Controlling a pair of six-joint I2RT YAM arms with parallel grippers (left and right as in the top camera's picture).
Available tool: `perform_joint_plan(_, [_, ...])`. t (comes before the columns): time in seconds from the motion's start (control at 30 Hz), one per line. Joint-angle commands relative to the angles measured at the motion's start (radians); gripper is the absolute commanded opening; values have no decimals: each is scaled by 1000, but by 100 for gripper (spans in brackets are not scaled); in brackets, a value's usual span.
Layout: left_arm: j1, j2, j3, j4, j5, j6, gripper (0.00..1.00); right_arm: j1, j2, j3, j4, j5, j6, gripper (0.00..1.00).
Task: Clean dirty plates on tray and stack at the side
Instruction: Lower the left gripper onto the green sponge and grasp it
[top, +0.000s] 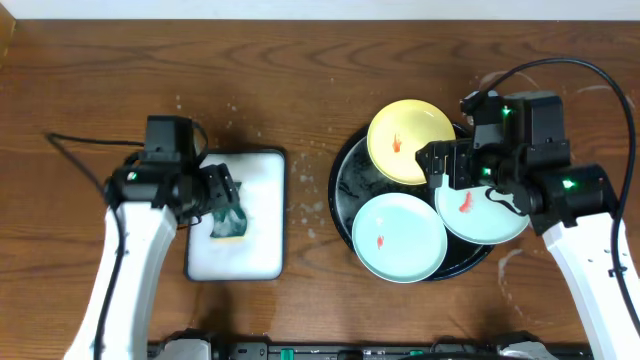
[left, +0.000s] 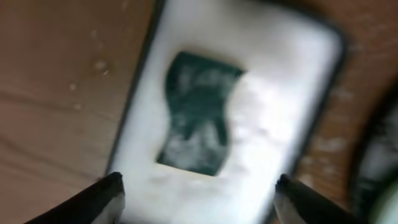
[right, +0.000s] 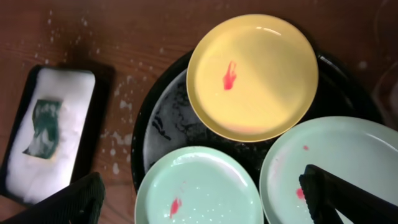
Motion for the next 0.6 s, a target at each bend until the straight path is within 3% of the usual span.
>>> perform_joint_plan(0.0, [5, 137, -45, 23, -89, 5, 76, 4, -6, 24, 0, -23, -9, 99])
perform_joint_plan(0.1, [5, 253, -54, 61, -82, 10, 72, 4, -6, 23, -1, -23, -9, 99])
perform_joint_plan(0.17, [5, 349, -54, 106, -53, 40, 57, 4, -6, 24, -1, -23, -9, 99])
perform_joint_plan(0.27, [4, 418, -54, 152, 8, 67, 53, 4, -6, 23, 0, -23, -9, 99])
perform_joint_plan(0.43, [1, 541, -54, 217, 11, 84, 37, 4, -6, 23, -1, -23, -9, 99])
perform_joint_plan(0.47, [1, 559, -54, 220, 11, 85, 32, 4, -6, 23, -1, -23, -8, 99])
perform_joint_plan(0.53, [1, 581, -54, 224, 11, 85, 11, 4, -6, 24, -1, -23, -8, 99])
perform_joint_plan(0.57, [1, 582, -54, 222, 12, 89, 7, 4, -6, 24, -1, -23, -8, 99])
